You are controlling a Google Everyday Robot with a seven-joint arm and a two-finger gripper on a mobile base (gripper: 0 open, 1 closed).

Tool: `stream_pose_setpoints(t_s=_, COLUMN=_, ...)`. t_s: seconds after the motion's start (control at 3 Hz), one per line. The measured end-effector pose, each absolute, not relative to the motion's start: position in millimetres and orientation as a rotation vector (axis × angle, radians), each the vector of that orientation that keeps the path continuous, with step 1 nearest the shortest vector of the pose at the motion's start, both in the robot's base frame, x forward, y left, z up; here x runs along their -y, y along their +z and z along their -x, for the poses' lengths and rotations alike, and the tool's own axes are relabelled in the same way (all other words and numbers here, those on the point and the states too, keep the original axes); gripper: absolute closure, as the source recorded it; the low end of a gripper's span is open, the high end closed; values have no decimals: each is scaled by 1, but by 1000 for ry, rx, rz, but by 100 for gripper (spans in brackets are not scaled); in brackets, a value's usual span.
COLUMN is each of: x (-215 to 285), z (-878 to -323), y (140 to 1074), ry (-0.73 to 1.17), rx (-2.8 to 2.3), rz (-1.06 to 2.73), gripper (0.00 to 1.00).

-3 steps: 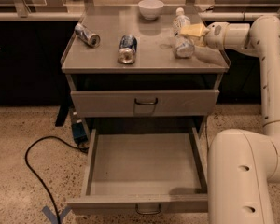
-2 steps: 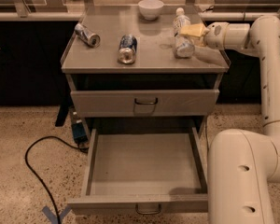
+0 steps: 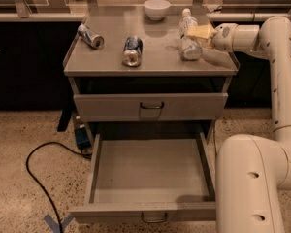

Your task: Pick blue plastic bottle from middle drawer and place on counter

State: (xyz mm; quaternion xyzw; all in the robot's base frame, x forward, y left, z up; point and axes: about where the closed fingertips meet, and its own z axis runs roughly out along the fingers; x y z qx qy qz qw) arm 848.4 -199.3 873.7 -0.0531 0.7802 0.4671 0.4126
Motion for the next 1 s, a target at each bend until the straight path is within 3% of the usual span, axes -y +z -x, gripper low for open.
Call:
stream_pose_setpoints(t_s=0.33, x=199, z=-848, y=874, ry=1175, rx=-1962, rz=134, gripper=13)
stream_pose_setpoints(t_s=0.67, x=199, z=-848, y=874, ry=1175, rx=-1962, rz=134, gripper=0)
stream_pose_setpoints(t_s=1.0, x=199, z=-848, y=874, ry=1175, rx=-1962, rz=134, gripper=0)
